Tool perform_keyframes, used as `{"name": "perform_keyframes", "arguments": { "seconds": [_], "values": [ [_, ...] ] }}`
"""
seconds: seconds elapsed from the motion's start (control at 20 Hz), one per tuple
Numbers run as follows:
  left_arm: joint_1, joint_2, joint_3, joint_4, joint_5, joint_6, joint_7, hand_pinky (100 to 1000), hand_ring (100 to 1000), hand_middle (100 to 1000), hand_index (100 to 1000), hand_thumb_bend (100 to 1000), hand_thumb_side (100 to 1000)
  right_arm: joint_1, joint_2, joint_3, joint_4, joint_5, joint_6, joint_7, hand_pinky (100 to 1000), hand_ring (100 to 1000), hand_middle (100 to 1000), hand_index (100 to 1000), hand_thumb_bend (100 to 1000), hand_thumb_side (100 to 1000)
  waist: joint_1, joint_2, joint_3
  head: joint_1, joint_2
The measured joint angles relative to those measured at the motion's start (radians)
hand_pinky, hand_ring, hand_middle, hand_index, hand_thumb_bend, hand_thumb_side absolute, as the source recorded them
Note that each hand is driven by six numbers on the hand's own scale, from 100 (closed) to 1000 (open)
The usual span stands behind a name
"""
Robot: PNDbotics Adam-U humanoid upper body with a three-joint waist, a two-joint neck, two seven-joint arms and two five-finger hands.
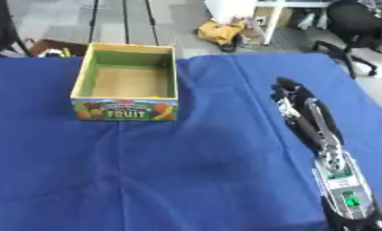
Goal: Pick up objects on the table and place them in the box.
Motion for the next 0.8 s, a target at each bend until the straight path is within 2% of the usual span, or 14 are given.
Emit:
{"name": "perform_keyframes", "arguments": {
  "seconds": [0.8],
  "values": [
    [0.009, -0.027, 0.0, 0.017, 0.003, 0.001, -0.001, 640, 537, 587, 756, 486, 964, 0.01, 0.0, -0.006, 0.0, 0.0, -0.002, -0.003, 846, 764, 772, 890, 100, 752, -0.005, -0.006, 0.002, 0.012, -0.009]
  ]
}}
